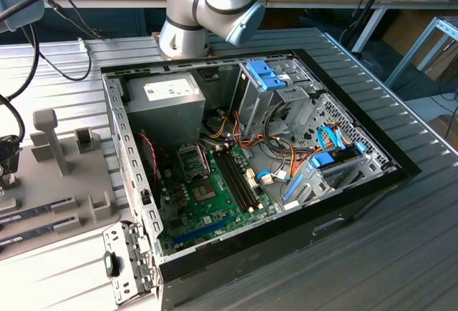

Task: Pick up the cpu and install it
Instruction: 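Pick up the cpu and move it towards the insertion slot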

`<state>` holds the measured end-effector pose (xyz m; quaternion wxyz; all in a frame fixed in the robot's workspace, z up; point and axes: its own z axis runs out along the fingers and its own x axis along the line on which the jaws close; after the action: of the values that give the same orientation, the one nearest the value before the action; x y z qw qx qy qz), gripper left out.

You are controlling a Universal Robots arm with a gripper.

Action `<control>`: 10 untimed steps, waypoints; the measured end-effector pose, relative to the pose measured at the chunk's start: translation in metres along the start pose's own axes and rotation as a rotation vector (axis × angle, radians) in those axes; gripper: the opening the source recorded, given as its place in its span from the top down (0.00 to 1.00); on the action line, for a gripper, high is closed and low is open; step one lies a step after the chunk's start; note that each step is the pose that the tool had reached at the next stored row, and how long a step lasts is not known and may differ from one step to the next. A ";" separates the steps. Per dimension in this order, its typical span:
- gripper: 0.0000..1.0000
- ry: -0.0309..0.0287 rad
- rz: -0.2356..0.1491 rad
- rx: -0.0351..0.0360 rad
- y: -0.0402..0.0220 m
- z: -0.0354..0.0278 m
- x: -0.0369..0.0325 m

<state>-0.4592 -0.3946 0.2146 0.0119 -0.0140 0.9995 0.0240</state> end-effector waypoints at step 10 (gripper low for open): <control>0.53 0.0000 0.000 -0.0006 0.0002 -0.0031 0.0000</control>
<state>-0.4593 -0.3945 0.2178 0.0119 -0.0139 0.9995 0.0243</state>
